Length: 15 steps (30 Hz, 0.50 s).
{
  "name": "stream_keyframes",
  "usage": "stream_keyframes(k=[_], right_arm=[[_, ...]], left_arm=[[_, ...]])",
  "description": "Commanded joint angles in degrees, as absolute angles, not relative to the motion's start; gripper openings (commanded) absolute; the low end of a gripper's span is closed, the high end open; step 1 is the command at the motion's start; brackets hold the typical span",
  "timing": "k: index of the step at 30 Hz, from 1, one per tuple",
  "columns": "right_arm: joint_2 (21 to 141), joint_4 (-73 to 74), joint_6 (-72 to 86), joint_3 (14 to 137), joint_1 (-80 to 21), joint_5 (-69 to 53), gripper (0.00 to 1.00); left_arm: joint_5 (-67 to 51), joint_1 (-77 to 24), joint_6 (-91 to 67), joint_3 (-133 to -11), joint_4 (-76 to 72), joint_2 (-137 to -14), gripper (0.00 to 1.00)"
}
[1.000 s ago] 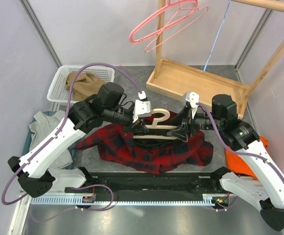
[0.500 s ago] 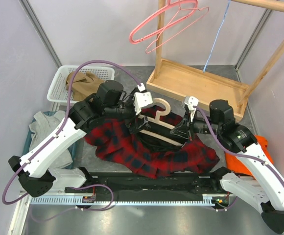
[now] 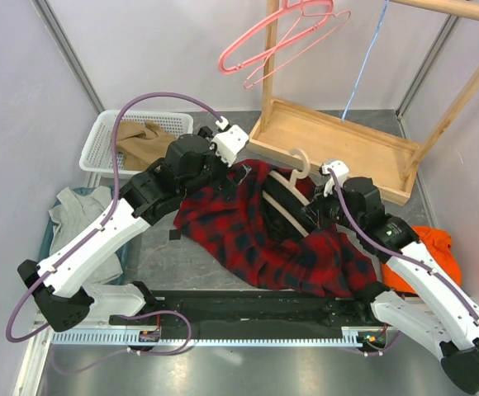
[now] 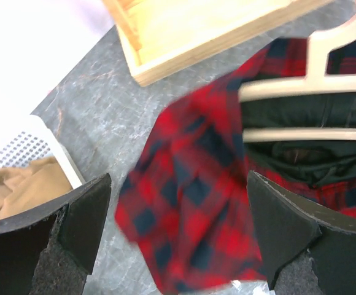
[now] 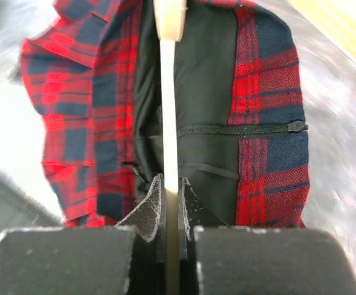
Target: Place the skirt on the hanger
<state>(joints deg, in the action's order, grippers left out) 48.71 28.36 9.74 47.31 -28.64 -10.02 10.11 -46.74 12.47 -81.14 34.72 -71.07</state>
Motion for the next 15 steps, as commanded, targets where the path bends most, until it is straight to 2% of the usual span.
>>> stream_keyframes(k=[1, 8, 15], right_arm=[[44.74, 23.11, 22.57, 42.56, -28.3, 11.3, 0.0], [39.64, 25.31, 28.83, 42.71, -27.69, 31.25, 0.0], [47.1, 27.25, 24.53, 54.56, -23.12, 37.17, 0.0]], left_arm=[[13.01, -46.85, 7.82, -79.11, 29.36, -69.79, 0.96], [12.04, -46.84, 6.95, -77.96, 28.83, -69.7, 0.96], [10.46, -46.85, 5.8, -76.29, 28.3, -68.03, 0.97]])
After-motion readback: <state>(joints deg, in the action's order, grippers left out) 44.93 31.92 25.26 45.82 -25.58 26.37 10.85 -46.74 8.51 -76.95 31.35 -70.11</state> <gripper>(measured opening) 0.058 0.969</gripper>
